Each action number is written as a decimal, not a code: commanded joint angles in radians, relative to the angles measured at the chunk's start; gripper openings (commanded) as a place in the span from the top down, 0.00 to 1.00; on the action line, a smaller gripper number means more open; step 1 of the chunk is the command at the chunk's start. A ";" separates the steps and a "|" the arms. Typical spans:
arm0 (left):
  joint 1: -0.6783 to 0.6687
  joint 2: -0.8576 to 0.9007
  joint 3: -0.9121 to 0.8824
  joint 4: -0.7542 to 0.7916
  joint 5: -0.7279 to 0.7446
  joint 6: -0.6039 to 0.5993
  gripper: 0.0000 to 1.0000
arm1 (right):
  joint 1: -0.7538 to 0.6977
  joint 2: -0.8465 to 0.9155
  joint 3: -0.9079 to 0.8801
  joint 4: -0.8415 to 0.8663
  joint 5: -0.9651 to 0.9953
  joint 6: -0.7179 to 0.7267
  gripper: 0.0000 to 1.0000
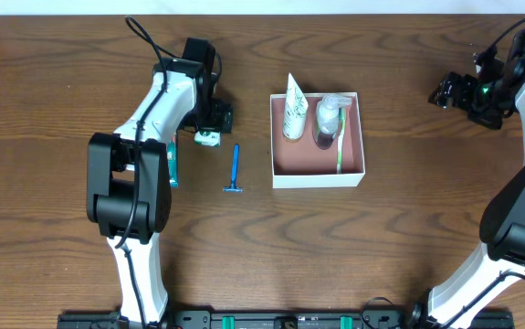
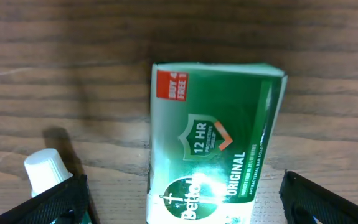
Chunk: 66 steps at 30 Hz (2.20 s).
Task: Pack container
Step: 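Lower the left gripper around the soap box and close on it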
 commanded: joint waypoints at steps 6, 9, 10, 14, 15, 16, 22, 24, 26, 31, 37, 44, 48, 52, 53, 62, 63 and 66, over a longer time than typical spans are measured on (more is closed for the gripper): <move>0.003 0.012 -0.017 0.006 0.010 0.008 0.02 | -0.006 -0.002 0.019 0.002 0.000 -0.008 0.01; -0.004 0.013 -0.019 0.010 0.007 0.008 0.02 | -0.006 -0.002 0.019 0.002 0.000 -0.008 0.01; -0.007 0.012 -0.019 0.012 0.006 0.008 0.02 | -0.005 -0.002 0.019 0.002 0.000 -0.008 0.01; -0.011 0.013 -0.019 0.022 0.005 -0.016 0.02 | -0.006 -0.002 0.019 0.002 0.000 -0.008 0.01; -0.011 0.013 -0.019 0.024 0.005 -0.024 0.02 | -0.006 -0.002 0.019 0.002 0.000 -0.008 0.01; -0.011 0.013 -0.019 0.027 0.004 -0.030 0.02 | -0.005 -0.002 0.019 0.002 0.000 -0.008 0.01; -0.011 0.013 -0.019 0.026 -0.020 -0.034 0.02 | -0.005 -0.002 0.019 0.002 0.000 -0.008 0.01; -0.012 0.013 -0.019 0.027 -0.020 -0.034 0.02 | -0.006 -0.002 0.019 0.002 0.000 -0.008 0.01; -0.013 0.013 -0.019 0.027 -0.020 -0.033 0.02 | -0.006 -0.002 0.019 0.002 0.000 -0.008 0.01; -0.013 0.013 -0.019 0.027 -0.020 -0.033 0.02 | -0.006 -0.002 0.019 0.002 0.000 -0.008 0.01; -0.024 0.013 -0.042 0.039 -0.020 -0.033 0.02 | -0.006 -0.002 0.019 0.002 0.000 -0.008 0.01; -0.026 0.013 -0.072 0.068 -0.020 -0.033 0.02 | -0.005 -0.002 0.019 0.002 0.000 -0.008 0.01; -0.026 0.013 -0.072 0.080 -0.020 -0.033 0.02 | -0.006 -0.002 0.019 0.002 0.000 -0.008 0.01; -0.026 0.013 -0.072 0.103 -0.021 -0.033 0.02 | -0.006 -0.002 0.019 0.002 0.000 -0.008 0.01; -0.025 0.013 -0.072 0.111 -0.021 -0.033 0.02 | -0.005 -0.002 0.019 0.002 0.000 -0.008 0.01; -0.025 0.013 -0.073 0.148 -0.021 -0.032 0.02 | -0.005 -0.002 0.019 0.002 0.000 -0.008 0.01; -0.025 0.013 -0.073 0.148 -0.021 -0.032 0.02 | -0.006 -0.002 0.019 0.002 0.000 -0.008 0.01; -0.025 0.013 -0.073 0.146 -0.021 -0.032 0.02 | -0.006 -0.002 0.019 0.002 0.000 -0.008 0.01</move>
